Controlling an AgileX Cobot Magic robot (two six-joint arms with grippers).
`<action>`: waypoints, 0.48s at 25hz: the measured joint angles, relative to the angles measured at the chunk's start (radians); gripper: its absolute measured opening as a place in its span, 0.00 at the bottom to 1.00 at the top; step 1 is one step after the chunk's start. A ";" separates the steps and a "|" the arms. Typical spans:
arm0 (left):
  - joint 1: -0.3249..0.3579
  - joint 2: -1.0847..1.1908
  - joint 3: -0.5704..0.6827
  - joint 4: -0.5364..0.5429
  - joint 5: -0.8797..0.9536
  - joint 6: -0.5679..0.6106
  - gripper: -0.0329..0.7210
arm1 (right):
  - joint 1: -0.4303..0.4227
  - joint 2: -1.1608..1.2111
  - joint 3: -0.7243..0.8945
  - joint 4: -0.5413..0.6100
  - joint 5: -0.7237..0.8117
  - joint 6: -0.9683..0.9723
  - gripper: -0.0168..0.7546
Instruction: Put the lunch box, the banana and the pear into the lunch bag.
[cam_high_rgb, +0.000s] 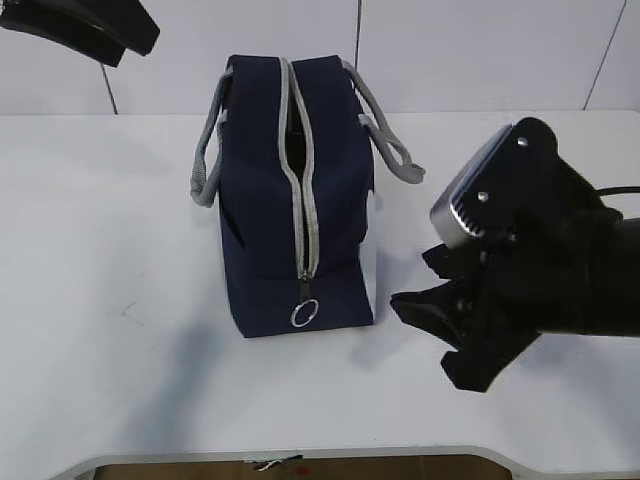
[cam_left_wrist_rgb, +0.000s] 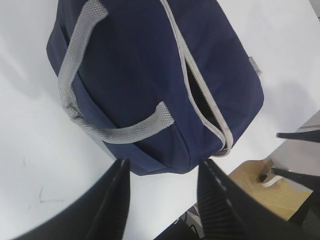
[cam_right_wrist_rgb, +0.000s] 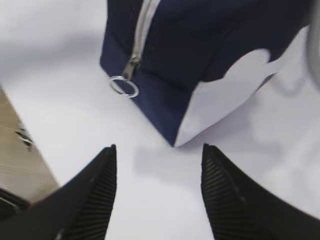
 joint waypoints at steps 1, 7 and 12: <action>0.000 0.000 0.000 -0.001 0.000 0.000 0.49 | 0.000 0.012 0.001 0.054 0.000 -0.017 0.60; 0.000 0.000 0.000 -0.024 0.000 0.000 0.48 | 0.000 0.104 0.001 0.548 -0.040 -0.326 0.60; 0.000 0.000 0.000 -0.046 0.000 -0.004 0.48 | 0.000 0.201 0.001 0.940 0.144 -0.762 0.60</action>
